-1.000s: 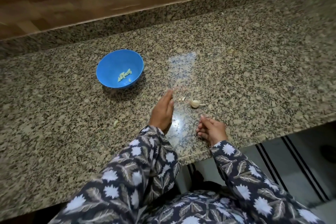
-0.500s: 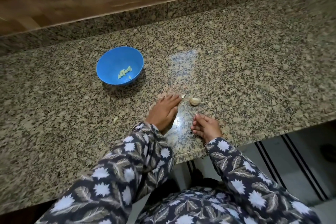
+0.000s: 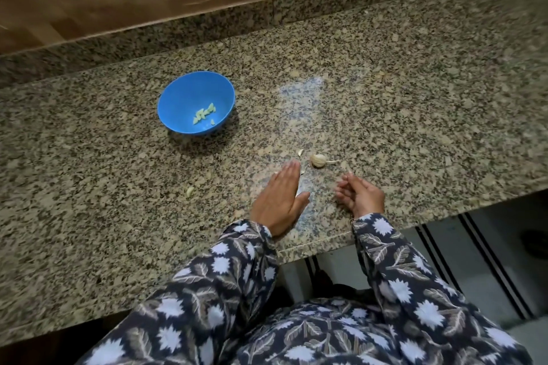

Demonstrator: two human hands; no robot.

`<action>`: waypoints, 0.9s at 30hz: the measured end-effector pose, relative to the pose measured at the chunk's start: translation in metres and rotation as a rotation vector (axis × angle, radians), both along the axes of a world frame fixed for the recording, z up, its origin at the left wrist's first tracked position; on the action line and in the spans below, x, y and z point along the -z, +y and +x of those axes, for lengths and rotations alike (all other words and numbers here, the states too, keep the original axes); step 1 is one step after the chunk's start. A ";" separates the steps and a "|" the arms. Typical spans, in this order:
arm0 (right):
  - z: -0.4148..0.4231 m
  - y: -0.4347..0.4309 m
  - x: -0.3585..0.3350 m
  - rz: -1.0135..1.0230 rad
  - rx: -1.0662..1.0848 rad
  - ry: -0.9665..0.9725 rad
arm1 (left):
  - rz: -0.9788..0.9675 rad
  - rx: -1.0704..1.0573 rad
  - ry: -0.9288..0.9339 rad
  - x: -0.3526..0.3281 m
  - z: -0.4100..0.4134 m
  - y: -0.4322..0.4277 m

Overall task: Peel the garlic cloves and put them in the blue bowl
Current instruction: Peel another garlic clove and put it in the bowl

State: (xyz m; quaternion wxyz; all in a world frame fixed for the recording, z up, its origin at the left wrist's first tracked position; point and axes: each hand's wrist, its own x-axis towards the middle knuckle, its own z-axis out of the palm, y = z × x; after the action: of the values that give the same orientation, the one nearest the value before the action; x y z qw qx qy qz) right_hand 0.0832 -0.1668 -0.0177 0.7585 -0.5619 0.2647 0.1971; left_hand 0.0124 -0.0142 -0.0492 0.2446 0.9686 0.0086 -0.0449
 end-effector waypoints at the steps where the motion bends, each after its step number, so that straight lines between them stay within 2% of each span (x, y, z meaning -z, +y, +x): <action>1: 0.000 -0.003 0.000 0.022 -0.012 0.011 | -0.002 0.022 0.002 0.000 0.005 -0.004; 10: -0.009 -0.007 -0.004 0.155 -0.078 0.113 | 0.009 0.188 -0.077 0.003 0.013 0.003; 15: -0.014 0.010 -0.006 0.166 -0.128 0.125 | 0.091 0.400 -0.140 0.005 -0.014 0.031; 21: -0.030 0.052 -0.001 0.169 -0.273 0.196 | 0.137 0.324 -0.167 0.004 -0.083 0.086; 27: -0.058 0.103 -0.002 0.181 -0.386 0.225 | 0.279 0.071 -0.250 0.000 -0.144 0.114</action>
State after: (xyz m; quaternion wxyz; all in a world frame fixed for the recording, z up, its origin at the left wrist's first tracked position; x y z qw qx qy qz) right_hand 0.0253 -0.0639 -0.0154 0.7198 -0.5064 0.2164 0.4227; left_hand -0.1312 0.0996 -0.0487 0.1055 0.9908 -0.0500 0.0689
